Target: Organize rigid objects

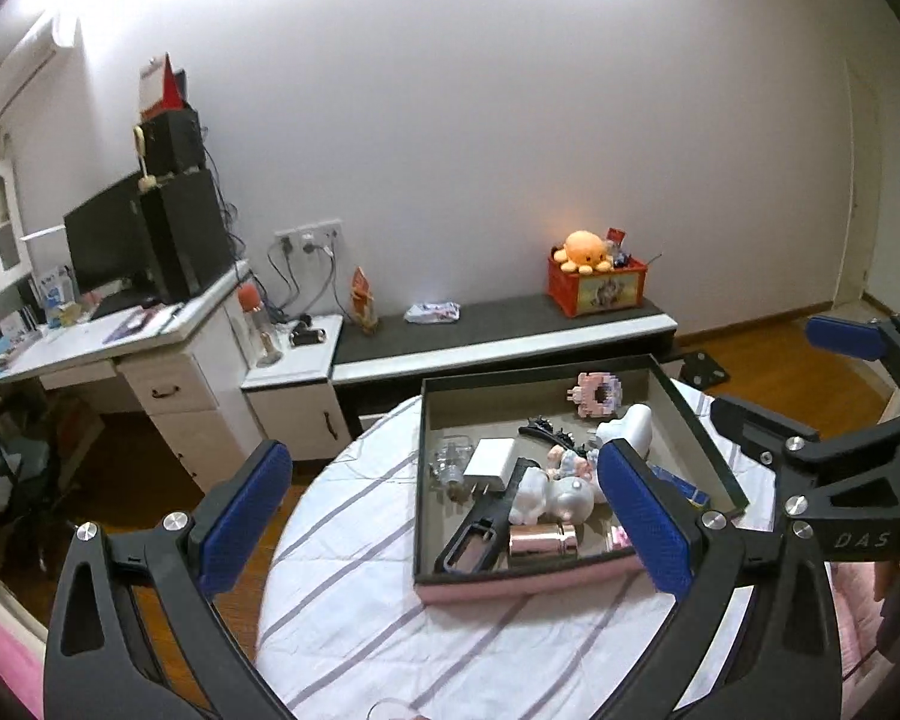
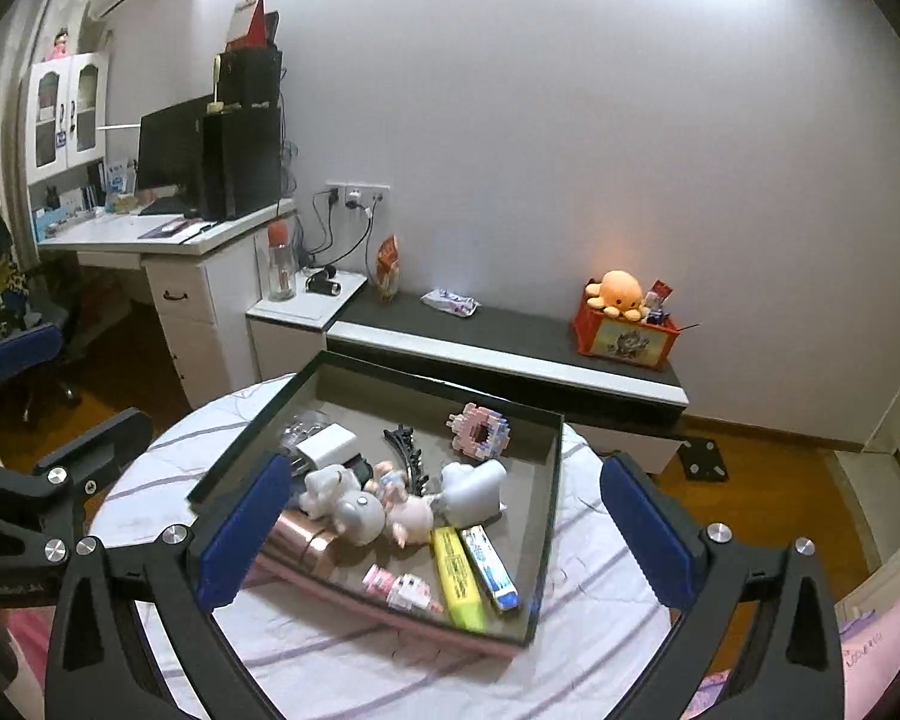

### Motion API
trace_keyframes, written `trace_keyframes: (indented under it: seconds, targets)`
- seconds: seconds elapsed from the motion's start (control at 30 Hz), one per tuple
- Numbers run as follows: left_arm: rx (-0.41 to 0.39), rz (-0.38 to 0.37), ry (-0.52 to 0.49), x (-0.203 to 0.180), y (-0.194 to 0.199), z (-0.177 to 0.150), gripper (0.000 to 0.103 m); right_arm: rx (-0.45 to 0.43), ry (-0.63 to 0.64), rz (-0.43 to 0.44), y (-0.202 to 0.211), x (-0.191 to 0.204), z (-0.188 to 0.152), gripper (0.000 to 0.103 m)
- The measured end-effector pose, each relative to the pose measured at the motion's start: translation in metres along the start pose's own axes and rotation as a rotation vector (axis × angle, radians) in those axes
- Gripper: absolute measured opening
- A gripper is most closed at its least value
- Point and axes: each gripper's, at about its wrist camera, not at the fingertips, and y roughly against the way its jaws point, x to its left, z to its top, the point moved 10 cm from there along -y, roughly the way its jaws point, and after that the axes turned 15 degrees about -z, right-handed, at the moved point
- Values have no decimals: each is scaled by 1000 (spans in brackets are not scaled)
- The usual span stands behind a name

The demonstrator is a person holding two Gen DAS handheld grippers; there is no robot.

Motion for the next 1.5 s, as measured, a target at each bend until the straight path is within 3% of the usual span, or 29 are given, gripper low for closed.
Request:
trace_keyframes:
  seconds: [0.4,0.63,0.8,1.07,1.5]
  targets:
    - [-172,-2,-24,-24,109,6,103,-136,-40,-14,104,-9,-2,103]
    - [-248,59,-50,-32,156,12,103,-240,-69,-53,161,-19,8,103]
    - [-314,110,-32,-35,196,6,103,-324,-55,-129,200,-26,8,103]
    - [-423,148,-55,-50,252,4,103,-391,-127,-97,249,-32,-2,103]
    - [-531,161,-69,-66,314,-12,103,-511,-224,-79,313,-31,-13,103]
